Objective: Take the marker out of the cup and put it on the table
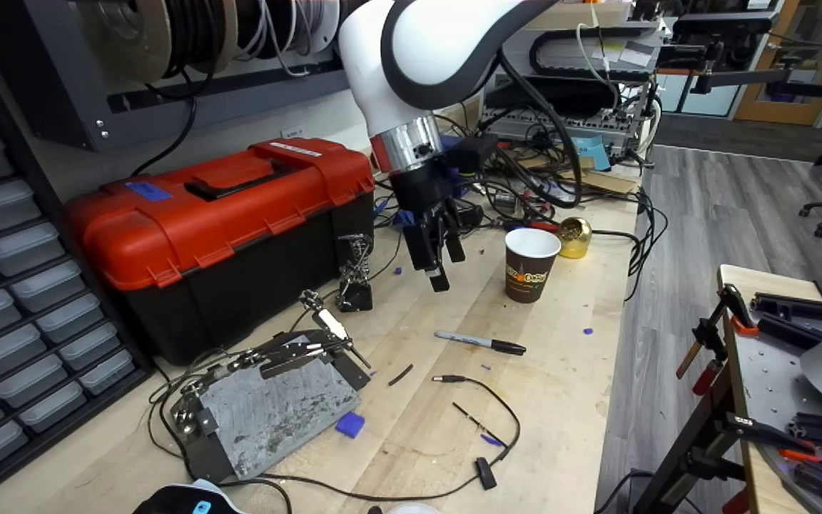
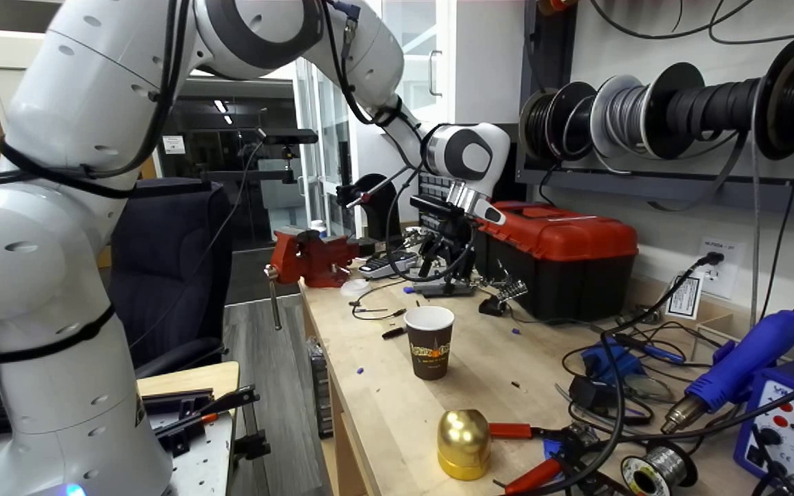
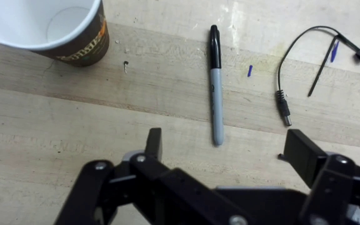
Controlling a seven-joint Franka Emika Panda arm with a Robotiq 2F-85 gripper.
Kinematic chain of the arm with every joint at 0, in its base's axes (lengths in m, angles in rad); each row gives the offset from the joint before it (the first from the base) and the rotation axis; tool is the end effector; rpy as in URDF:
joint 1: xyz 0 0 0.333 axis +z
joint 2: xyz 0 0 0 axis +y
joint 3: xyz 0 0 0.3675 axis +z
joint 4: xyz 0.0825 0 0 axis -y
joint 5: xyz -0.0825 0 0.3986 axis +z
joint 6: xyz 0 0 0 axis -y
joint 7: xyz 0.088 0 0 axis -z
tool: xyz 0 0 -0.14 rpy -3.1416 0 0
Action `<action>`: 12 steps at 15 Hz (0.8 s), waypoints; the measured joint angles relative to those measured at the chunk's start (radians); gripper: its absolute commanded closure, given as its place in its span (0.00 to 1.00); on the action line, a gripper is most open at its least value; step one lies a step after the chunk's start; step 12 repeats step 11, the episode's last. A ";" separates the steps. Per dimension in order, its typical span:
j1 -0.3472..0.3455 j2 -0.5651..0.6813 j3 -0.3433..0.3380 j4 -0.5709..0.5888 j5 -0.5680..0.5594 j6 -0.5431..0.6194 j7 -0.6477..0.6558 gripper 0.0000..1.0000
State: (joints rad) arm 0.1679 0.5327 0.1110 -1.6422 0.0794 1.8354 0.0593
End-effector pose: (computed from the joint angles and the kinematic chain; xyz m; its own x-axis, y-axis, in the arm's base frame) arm 0.6432 0.1853 0.2905 0.9224 0.1859 -0.3384 0.1607 -0.9818 -0.1015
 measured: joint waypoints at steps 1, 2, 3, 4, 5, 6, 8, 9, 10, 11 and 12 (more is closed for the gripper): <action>-0.003 -0.033 -0.002 -0.042 0.006 0.039 0.004 0.00; -0.006 -0.069 -0.003 -0.084 0.011 0.072 0.008 0.00; -0.007 -0.089 -0.003 -0.102 0.012 0.077 0.008 0.00; -0.006 -0.089 -0.003 -0.100 0.012 0.076 0.008 0.00; -0.006 -0.083 -0.002 -0.097 0.012 0.076 0.008 0.00; -0.005 -0.074 -0.002 -0.093 0.012 0.077 0.008 0.00; -0.005 -0.066 -0.002 -0.092 0.011 0.077 0.008 0.00; -0.005 -0.065 -0.002 -0.090 0.011 0.077 0.008 0.00; -0.005 -0.065 -0.002 -0.090 0.011 0.077 0.007 0.00; -0.005 -0.065 -0.002 -0.089 0.011 0.077 0.007 0.00; -0.005 -0.065 -0.002 -0.089 0.011 0.077 0.007 0.00</action>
